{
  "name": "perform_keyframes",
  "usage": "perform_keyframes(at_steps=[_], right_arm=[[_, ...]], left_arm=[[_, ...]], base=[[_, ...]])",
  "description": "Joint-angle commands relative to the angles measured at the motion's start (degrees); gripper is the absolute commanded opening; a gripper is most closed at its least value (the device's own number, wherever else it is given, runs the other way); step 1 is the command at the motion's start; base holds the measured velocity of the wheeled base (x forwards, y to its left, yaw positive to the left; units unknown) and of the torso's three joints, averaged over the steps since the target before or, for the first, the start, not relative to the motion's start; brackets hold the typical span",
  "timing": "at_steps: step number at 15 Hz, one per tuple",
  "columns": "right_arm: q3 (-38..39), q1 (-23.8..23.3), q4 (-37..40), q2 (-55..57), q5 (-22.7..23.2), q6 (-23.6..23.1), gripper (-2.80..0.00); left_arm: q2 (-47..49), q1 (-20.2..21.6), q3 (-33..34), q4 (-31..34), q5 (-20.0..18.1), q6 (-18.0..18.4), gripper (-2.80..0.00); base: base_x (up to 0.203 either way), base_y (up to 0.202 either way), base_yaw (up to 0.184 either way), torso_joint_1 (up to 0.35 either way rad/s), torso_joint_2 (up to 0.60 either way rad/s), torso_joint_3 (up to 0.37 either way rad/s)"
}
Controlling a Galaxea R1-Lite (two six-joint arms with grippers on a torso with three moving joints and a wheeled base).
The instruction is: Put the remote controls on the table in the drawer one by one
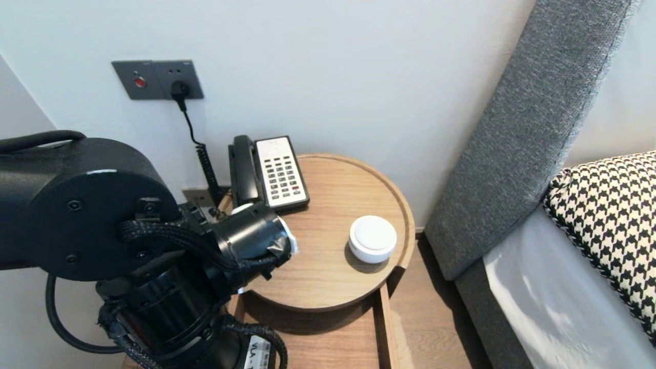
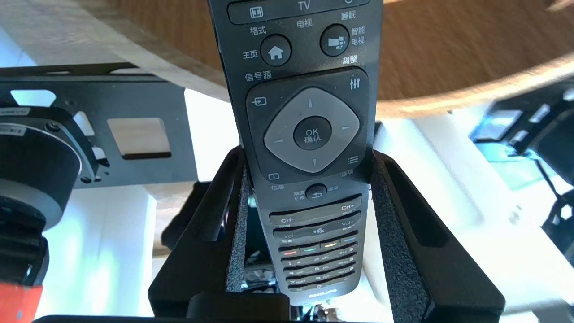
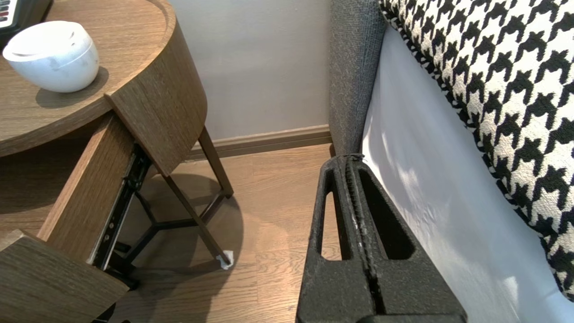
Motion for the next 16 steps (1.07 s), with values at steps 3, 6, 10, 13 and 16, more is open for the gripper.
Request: perform_keyframes(at_steps=[3,6,10,13,16], right_arm=[[1.6,0.0,0.0,0.0,0.0,0.0,-2.8],[1.6,0.0,0.0,0.0,0.0,0.0,-2.8],[1.6,0.0,0.0,0.0,0.0,0.0,-2.8],[1.6,0.0,0.0,0.1,0.0,0.0,-2.8],[1.6,0.0,0.0,0.0,0.0,0.0,-2.8]], left_arm=[[1.5,0.0,3.8,-4.3,0.4,-0.2,-2.8],[4.2,0.0,4.5,-6.7,0.3,-0.4,-2.8],[7.0,0.0,4.5,-9.7,0.4,-0.6,-2.8],[8.7,0.2,4.5,-12.0,1.8,-0.5,-2.8],[8.8,0.6,4.5,-12.8,3.3,-0.3,-2.8]], base=[[0.0,0.0,0.0,0.0,0.0,0.0],[0.0,0.0,0.0,0.0,0.0,0.0],[0.0,0.0,0.0,0.0,0.0,0.0],[0.0,0.0,0.0,0.0,0.0,0.0],[0.0,0.0,0.0,0.0,0.0,0.0]])
